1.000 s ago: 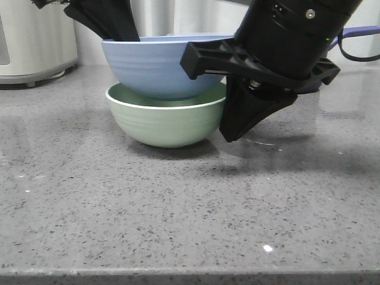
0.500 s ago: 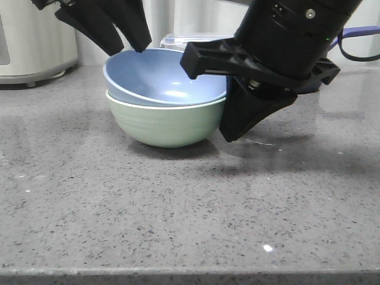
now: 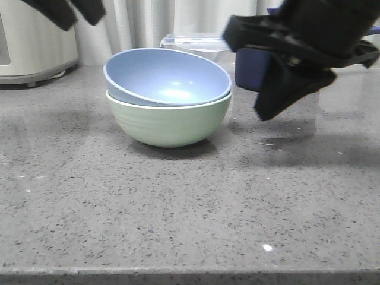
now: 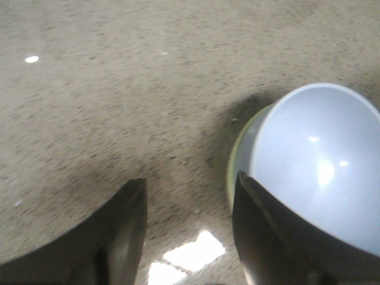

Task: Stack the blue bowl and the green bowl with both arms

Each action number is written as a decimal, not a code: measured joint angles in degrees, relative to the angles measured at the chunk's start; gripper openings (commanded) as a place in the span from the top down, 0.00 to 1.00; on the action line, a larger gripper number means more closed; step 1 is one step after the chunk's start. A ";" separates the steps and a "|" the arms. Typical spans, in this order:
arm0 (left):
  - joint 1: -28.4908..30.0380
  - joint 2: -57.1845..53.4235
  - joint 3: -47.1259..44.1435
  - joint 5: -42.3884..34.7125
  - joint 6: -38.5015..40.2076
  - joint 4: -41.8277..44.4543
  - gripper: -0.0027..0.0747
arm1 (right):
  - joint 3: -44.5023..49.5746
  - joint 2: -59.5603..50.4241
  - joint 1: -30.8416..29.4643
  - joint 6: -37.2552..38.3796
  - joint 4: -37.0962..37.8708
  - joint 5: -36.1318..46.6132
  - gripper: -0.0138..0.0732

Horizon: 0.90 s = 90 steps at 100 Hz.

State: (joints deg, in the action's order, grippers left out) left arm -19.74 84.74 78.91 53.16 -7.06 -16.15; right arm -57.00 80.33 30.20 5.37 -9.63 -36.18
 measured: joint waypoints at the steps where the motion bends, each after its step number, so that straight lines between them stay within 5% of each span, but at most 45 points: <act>1: 0.15 -0.30 -0.69 -0.13 0.00 0.16 0.53 | 0.32 -0.18 -0.17 0.00 0.00 0.00 0.92; 13: 2.65 -5.95 -7.00 -2.87 0.00 1.10 0.57 | 2.93 -3.75 -3.14 0.00 0.00 -0.11 0.92; 51: 10.56 -24.52 -23.71 -8.75 0.00 2.53 0.99 | 9.57 -16.03 -9.41 0.11 1.74 0.34 0.92; 90: 13.85 -42.11 -38.34 -16.72 0.00 4.38 0.99 | 16.42 -29.82 -10.20 0.11 4.16 3.44 0.92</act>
State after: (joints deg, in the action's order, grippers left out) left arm -5.88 42.63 40.57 36.44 -7.06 -11.77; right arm -40.58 50.51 20.01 5.48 -5.48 -32.74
